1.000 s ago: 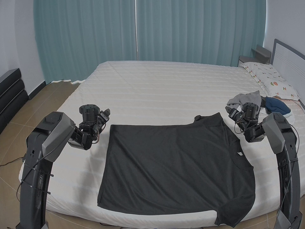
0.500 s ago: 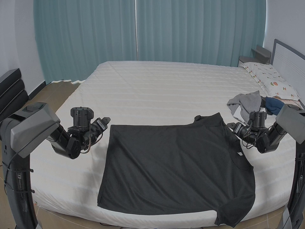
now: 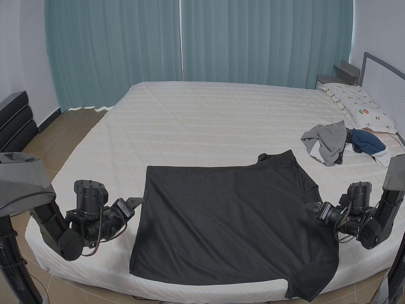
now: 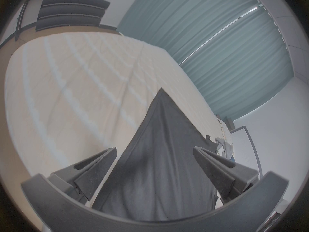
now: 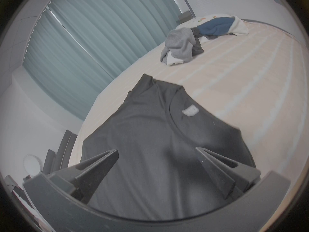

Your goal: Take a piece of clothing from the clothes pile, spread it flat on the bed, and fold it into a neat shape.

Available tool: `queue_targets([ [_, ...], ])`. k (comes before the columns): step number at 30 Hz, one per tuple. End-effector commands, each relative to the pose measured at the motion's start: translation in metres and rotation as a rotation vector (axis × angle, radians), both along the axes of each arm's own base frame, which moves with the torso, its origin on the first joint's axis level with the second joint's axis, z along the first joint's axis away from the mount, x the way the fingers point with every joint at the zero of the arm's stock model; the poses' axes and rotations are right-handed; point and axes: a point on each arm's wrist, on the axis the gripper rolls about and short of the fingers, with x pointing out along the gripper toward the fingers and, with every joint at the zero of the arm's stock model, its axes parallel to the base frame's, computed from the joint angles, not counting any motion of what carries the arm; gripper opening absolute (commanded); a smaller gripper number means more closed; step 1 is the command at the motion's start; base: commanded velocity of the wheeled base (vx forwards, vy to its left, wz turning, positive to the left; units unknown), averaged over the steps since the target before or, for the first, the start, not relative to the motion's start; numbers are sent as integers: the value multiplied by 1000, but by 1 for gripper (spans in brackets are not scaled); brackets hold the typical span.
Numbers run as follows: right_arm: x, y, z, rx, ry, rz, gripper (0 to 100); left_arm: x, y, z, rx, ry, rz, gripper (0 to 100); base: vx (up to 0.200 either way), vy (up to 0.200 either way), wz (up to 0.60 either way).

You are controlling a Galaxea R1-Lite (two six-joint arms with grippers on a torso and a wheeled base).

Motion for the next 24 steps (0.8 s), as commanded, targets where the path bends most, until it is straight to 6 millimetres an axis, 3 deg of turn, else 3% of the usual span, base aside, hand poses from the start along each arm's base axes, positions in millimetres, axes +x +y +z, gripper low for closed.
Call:
queue_targets([
  [1, -43, 5, 5, 39, 22, 45, 100, -41, -1, -5, -47, 72, -32, 100, -200, 0, 0],
  [14, -44, 3, 7, 35, 13, 37, 100, -42, -1, -8, -46, 84, -31, 100, -200, 0, 0],
  [24, -47, 4, 6, 31, 22, 41, 100, -39, -3, -4, -149, 99, -29, 100, 0, -20, 0],
])
